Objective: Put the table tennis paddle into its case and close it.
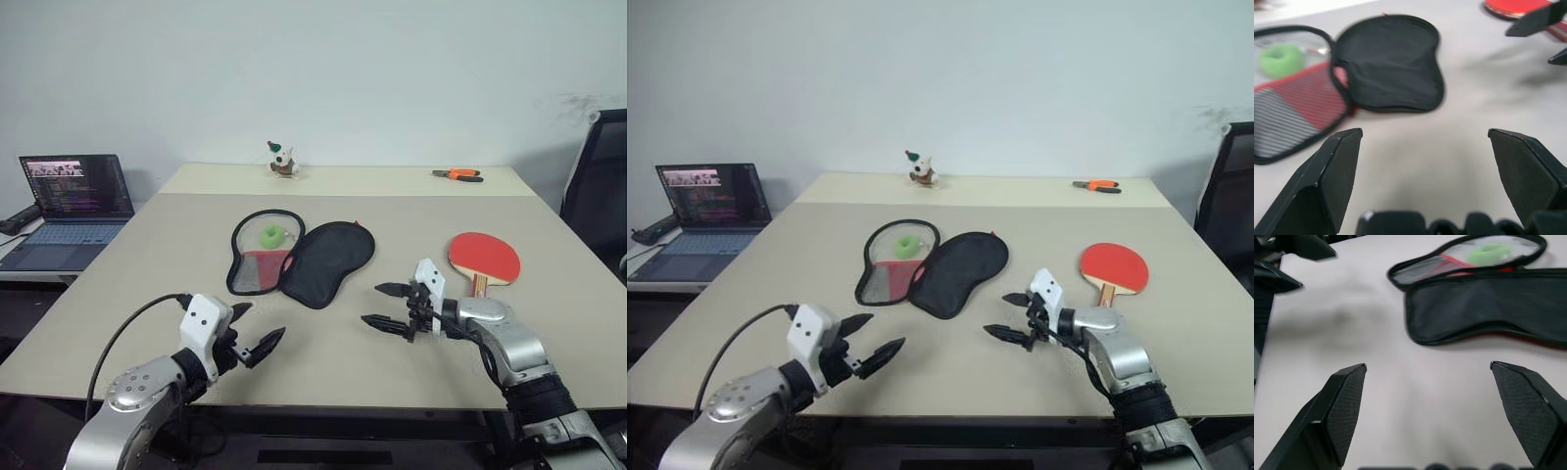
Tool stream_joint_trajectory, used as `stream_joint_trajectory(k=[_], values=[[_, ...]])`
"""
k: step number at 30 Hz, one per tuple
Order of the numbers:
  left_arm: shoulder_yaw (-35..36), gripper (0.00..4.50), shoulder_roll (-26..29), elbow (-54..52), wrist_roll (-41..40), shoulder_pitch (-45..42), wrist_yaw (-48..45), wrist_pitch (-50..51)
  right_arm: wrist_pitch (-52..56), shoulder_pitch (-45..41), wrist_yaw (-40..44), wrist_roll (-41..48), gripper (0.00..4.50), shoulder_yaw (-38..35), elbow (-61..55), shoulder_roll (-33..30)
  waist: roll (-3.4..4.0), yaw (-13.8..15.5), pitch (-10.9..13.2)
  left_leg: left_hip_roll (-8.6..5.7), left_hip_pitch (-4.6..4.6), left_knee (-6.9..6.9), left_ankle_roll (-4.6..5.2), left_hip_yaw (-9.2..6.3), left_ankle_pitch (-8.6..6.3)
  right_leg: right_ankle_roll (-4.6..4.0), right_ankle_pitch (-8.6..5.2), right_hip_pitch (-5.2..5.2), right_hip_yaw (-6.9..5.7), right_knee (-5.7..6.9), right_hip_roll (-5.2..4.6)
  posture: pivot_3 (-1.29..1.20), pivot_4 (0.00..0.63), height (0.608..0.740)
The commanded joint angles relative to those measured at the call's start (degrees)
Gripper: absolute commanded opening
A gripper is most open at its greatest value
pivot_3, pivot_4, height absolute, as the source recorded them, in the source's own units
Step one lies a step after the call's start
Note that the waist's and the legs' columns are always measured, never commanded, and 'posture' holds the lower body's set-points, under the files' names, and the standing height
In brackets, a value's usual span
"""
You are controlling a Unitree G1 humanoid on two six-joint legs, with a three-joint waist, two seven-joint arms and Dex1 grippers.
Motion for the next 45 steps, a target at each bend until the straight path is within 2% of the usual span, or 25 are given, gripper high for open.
stream_joint_trajectory(k=[1, 8, 14, 19, 25, 31, 35, 39, 45], values=[[-0.7, 4.5, -0.1, 1.6, 0.9, -2.7, -0.6, -2.6, -0.2, 0.2, -0.8, -0.2, 4.46, 1.2, -2.6, 0.6, 0.0, 0.0, 0.0, 0.01, 0.0, 0.01, 0.0, 0.0, 0.0, 0.0, 0.0, 0.0, 0.0, 0.0, 0.0, 0.0, 0.15, 0.74], [-2.1, 4.5, -0.7, 8.0, -1.1, -9.2, -4.6, -3.4, 4.1, 0.6, -4.7, 2.1, 4.46, -1.1, -8.1, 0.8, 0.0, 0.0, 0.0, 0.04, -0.03, 0.07, 0.0, 0.0, 0.0, 0.0, 0.03, 0.0, -0.01, -0.01, 0.13, 0.0, 0.15, 0.74], [-6.6, 4.5, 1.8, 20.9, 2.3, -19.6, -12.8, -7.6, 5.8, 2.8, -6.2, 4.1, 4.46, -2.8, -12.2, -0.3, -0.03, 0.0, 0.0, 0.03, -0.02, 0.07, 0.0, -0.02, 0.0, 0.01, 0.02, 0.01, -0.04, -0.01, 0.2, 0.0, 0.15, 0.74], [-6.3, 4.5, 3.4, 31.6, 4.7, -25.8, -16.9, -13.7, 7.9, 3.3, -10.0, 4.5, 4.46, -1.6, -14.9, 2.9, -0.02, -0.4, 0.0, 0.06, -0.01, 0.04, 0.02, 0.1, -0.01, 0.01, 0.03, -0.05, 0.05, -0.01, 0.25, 0.0, 0.15, 0.74], [-5.3, 4.5, 4.5, 37.0, 5.0, -29.4, -19.7, -16.4, 12.7, 0.5, -16.3, 5.8, 4.46, -3.4, -12.3, 7.1, -0.02, -0.3, 0.0, 0.06, -0.08, 0.04, 0.02, 0.07, -0.01, -0.01, 0.04, -0.11, 0.04, 0.02, 0.25, 0.0, 0.15, 0.74], [-1.8, 4.5, 5.9, 35.8, 3.0, -26.9, -19.4, -14.8, 19.0, -6.2, -24.2, 4.7, 4.46, -3.7, -3.4, 12.6, -0.02, -0.3, 0.0, 0.11, -0.07, 0.04, 0.02, 0.07, -0.01, -0.1, 0.09, -0.15, 0.06, 0.05, 0.19, 0.0, 0.15, 0.74], [1.7, 4.5, 7.7, 30.9, 0.3, -22.4, -19.3, -11.2, 19.6, -12.4, -31.2, 3.2, 4.46, -5.1, 8.3, 18.4, -0.03, -0.7, 0.0, 0.14, -0.14, -0.01, 0.02, 0.13, -0.01, -0.27, 0.19, -0.3, 0.14, 0.09, 0.16, 0.0, 0.15, 0.74], [3.5, 4.5, 9.2, 26.8, -0.5, -18.5, -18.5, -9.1, 15.6, -17.7, -34.7, 1.2, 4.46, -5.9, 19.7, 22.4, -0.03, -0.6, 0.0, 0.15, -0.16, -0.03, 0.02, 0.15, -0.01, -0.33, 0.23, -0.35, 0.14, 0.1, 0.16, 0.0, 0.15, 0.74], [5.8, 4.5, 11.3, 22.6, -3.8, -16.8, -19.6, -4.5, 8.7, -22.8, -35.1, -1.3, 4.46, -5.4, 31.5, 25.8, -0.04, -0.3, 0.0, 0.13, -0.17, -0.04, 0.03, 0.15, -0.02, -0.33, 0.23, -0.35, 0.12, 0.1, 0.17, 0.0, 0.15, 0.74]])
